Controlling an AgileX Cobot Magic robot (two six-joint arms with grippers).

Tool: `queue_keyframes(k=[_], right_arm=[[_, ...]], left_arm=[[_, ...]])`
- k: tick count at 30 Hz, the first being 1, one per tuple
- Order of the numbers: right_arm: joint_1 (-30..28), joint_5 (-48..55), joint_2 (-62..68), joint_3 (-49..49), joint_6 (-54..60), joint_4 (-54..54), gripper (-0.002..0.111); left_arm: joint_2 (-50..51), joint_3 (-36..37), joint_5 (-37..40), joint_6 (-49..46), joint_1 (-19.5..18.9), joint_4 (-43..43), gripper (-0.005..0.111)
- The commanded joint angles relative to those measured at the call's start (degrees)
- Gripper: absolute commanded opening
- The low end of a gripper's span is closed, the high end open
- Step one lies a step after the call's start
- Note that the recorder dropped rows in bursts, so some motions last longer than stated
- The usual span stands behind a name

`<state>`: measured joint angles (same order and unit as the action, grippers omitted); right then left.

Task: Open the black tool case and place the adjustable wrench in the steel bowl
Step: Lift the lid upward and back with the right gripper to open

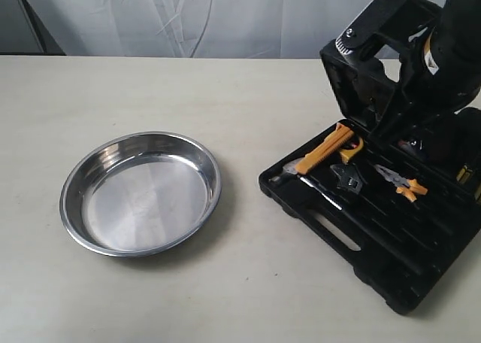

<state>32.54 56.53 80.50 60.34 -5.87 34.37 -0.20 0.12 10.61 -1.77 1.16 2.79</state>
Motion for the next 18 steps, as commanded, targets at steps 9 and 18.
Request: queue_keyframes(k=[9,18], right_arm=[[-0.5,5.0,-0.4,0.1,-7.6,11.1,-0.001],[-0.5,8.6,-0.3,0.0,-8.8,15.9,-0.001]], left_arm=[[0.2,-0.1,-0.3,0.1,0.1,-0.1,0.000],[0.2,-0.1,-0.3,0.1,0.1,-0.1,0.000]])
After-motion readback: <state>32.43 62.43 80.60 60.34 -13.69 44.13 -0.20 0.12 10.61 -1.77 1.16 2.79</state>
